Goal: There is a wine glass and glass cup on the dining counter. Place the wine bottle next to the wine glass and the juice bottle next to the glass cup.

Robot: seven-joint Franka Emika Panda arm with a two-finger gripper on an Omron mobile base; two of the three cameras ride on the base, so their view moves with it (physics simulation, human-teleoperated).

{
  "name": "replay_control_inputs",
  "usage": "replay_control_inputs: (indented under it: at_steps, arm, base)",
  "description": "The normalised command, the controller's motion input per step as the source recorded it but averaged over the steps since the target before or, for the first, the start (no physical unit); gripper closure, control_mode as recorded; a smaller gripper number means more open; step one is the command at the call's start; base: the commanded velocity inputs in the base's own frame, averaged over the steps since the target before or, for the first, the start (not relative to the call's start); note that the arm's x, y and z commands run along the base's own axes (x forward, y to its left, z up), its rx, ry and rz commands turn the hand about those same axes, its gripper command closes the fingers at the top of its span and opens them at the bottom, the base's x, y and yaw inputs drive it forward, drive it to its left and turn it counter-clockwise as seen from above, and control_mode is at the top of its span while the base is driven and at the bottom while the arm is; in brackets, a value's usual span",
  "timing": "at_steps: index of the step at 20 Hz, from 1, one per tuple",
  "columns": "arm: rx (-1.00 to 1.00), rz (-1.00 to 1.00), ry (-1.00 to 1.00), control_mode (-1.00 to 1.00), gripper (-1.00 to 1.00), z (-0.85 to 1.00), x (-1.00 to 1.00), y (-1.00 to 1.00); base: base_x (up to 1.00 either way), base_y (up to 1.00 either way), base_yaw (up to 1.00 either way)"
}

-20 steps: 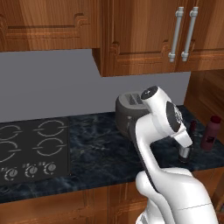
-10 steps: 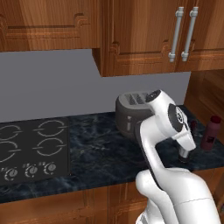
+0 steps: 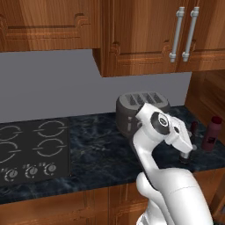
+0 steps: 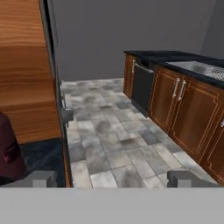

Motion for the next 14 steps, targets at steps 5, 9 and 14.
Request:
replay_control_inputs:
  at_steps: [5,9,14]
  arm:
    - [-0.06,-0.01,0.16,-1.00,-1.00,-0.08,0.14,-0.10]
    - [-0.02,0.05,0.03,-1.00,-1.00,-0.02,0.11,-0.01]
    - [-0.01,0.11,0.00,-1.00,-1.00,-0.04,0.14,-0.03]
  base:
    - [0.00,0.00,0.00]
    - [0.00,0.00,0.00]
    - [0.00,0.00,0.00]
